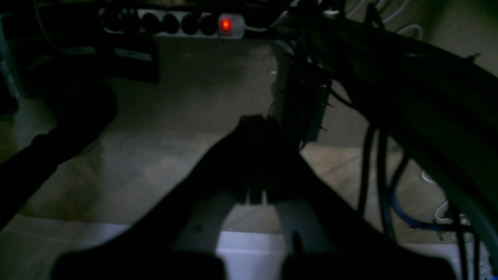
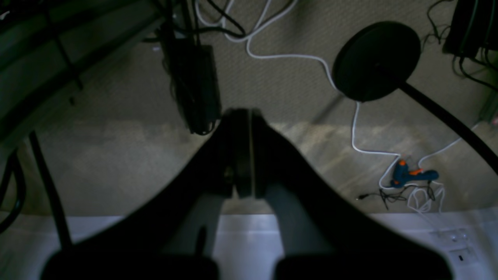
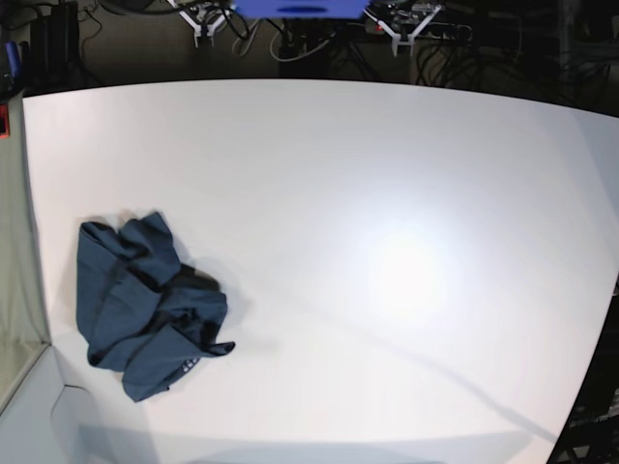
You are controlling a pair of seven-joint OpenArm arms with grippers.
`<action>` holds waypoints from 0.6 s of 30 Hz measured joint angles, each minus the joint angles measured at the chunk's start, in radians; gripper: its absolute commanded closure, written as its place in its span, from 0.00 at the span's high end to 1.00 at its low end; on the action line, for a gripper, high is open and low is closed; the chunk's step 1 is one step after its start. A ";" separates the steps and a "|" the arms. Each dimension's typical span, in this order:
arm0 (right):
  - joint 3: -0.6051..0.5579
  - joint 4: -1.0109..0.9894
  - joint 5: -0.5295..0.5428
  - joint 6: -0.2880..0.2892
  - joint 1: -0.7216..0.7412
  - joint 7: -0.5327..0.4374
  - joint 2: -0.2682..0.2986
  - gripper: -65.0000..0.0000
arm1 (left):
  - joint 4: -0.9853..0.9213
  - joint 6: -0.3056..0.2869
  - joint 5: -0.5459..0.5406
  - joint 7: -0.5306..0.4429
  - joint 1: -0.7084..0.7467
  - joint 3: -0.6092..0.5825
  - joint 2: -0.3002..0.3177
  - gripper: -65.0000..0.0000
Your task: Layout the t-shirt on the table in an organized manner, then fold the t-shirt properly
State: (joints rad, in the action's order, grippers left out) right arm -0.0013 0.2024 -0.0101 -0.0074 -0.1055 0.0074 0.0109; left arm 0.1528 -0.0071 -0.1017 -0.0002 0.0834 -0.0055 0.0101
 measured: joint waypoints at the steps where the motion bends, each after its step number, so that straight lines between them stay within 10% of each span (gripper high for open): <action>1: 0.000 0.000 0.000 0.000 0.000 0.000 0.000 0.00 | 0.000 0.000 0.000 0.001 0.000 0.000 0.006 0.01; 18: -0.006 0.000 0.000 0.000 -0.003 0.001 0.000 0.00 | 0.005 0.001 0.003 -0.004 0.022 -0.002 0.022 0.01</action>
State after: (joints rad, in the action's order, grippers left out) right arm -0.0071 0.2020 -0.0101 -0.0074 -0.1089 0.0086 0.0113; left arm 0.1581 -0.0063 -0.0982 -0.0044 0.1055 -0.0078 0.0322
